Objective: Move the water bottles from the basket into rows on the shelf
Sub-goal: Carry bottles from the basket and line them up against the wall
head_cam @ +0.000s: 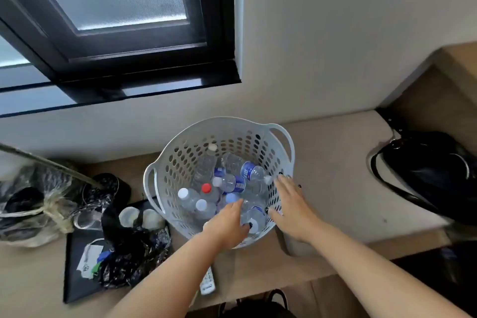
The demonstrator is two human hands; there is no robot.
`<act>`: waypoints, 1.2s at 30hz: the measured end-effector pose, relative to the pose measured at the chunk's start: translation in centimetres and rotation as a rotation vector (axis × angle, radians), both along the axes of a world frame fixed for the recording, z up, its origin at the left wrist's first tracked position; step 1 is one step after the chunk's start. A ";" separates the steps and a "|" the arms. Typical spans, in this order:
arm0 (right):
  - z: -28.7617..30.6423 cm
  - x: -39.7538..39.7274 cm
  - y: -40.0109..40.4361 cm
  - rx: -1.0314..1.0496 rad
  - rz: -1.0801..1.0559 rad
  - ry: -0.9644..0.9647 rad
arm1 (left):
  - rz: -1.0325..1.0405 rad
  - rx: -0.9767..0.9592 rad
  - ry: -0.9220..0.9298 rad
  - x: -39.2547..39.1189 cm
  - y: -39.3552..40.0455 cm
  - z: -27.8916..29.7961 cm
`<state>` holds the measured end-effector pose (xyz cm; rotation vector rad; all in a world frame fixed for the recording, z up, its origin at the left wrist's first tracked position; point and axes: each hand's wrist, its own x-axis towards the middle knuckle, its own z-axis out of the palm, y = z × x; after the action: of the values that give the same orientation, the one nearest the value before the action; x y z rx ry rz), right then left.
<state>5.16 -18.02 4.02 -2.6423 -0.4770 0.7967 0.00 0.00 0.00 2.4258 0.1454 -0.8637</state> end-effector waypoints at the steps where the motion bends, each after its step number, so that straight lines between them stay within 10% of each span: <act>1: -0.4 -0.1 -0.1 -0.002 0.025 -0.018 | 0.027 -0.002 0.017 0.1 -0.4 -0.6; 10: -3.7 -0.6 -2.9 0.036 0.123 -0.114 | 0.199 0.095 0.159 0.7 -3.2 -5.2; 20: -2.0 -0.7 -4.7 0.083 0.117 -0.083 | 0.263 0.119 -0.079 0.8 -4.7 -4.3; 36: 5.9 -0.9 -3.2 0.285 0.085 0.047 | 0.312 0.031 -0.524 -1.2 -2.2 11.5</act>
<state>4.23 -21.23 9.96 -2.3495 -0.6426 0.7517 -1.16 -2.18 11.47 2.4797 0.3265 -0.0799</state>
